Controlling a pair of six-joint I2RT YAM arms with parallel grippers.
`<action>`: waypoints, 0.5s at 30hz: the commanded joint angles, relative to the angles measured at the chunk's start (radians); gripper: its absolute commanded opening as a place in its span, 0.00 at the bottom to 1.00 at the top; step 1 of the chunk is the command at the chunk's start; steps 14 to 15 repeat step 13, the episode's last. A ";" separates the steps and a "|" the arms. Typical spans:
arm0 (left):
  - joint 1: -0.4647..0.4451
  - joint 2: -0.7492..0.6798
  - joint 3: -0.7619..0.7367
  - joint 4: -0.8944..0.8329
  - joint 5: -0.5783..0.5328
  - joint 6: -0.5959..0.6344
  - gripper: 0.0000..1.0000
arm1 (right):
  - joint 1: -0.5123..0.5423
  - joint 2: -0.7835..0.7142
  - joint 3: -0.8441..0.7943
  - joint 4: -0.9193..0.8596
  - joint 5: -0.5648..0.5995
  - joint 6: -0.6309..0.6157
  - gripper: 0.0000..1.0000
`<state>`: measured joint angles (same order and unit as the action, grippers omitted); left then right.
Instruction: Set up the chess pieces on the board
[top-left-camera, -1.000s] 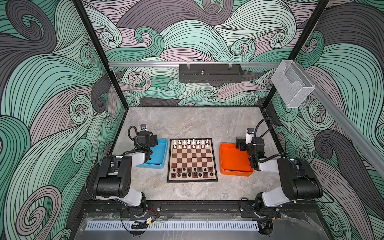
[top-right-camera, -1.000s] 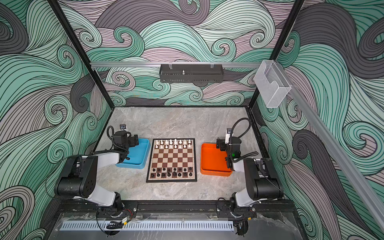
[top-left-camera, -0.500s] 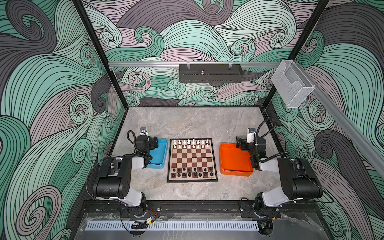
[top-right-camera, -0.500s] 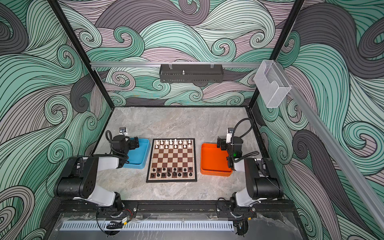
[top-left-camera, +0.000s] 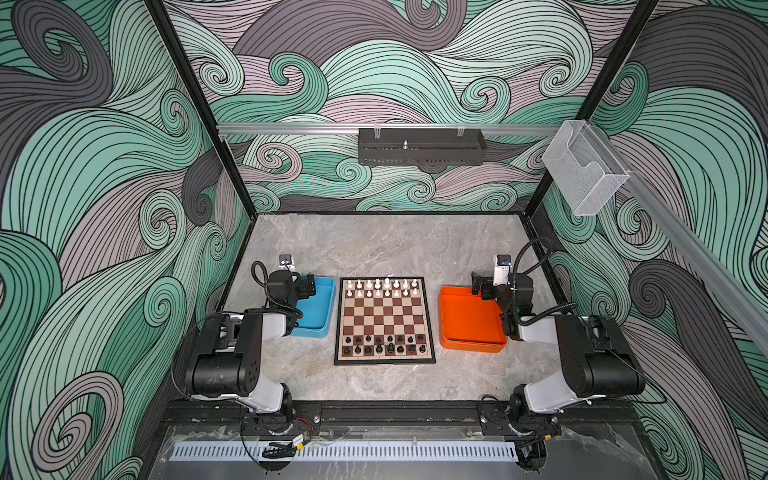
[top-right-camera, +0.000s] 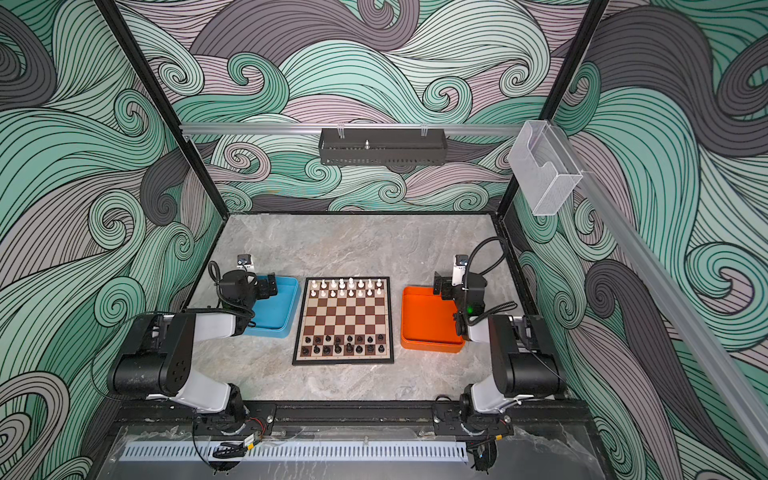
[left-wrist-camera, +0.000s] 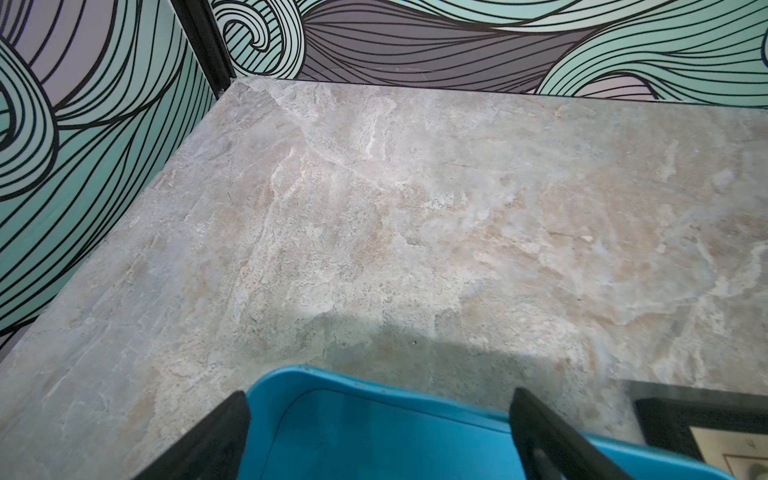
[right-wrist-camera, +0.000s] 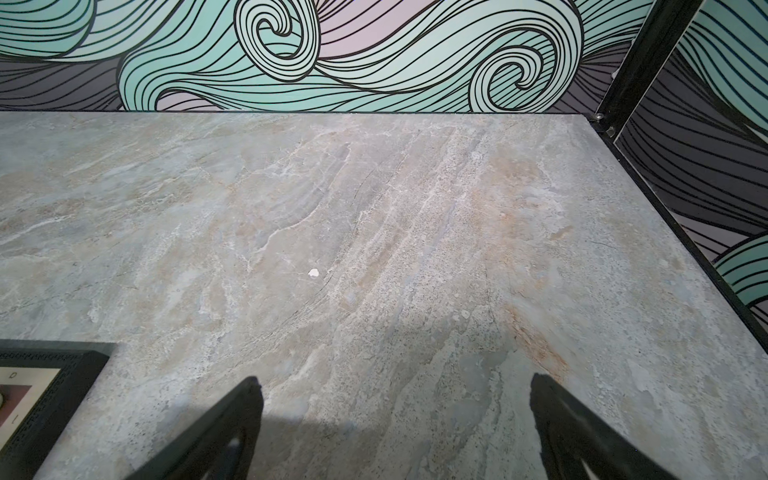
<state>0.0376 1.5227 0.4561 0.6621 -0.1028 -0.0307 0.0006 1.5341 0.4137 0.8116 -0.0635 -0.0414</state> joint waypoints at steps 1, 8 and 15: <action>0.005 0.005 0.022 -0.008 0.013 -0.002 0.99 | -0.002 0.006 -0.003 0.025 0.009 0.011 1.00; 0.007 0.007 0.025 -0.012 0.015 -0.005 0.99 | -0.002 0.005 -0.003 0.024 0.010 0.011 1.00; 0.008 0.007 0.025 -0.013 0.020 -0.004 0.99 | -0.002 0.006 -0.003 0.023 0.009 0.011 1.00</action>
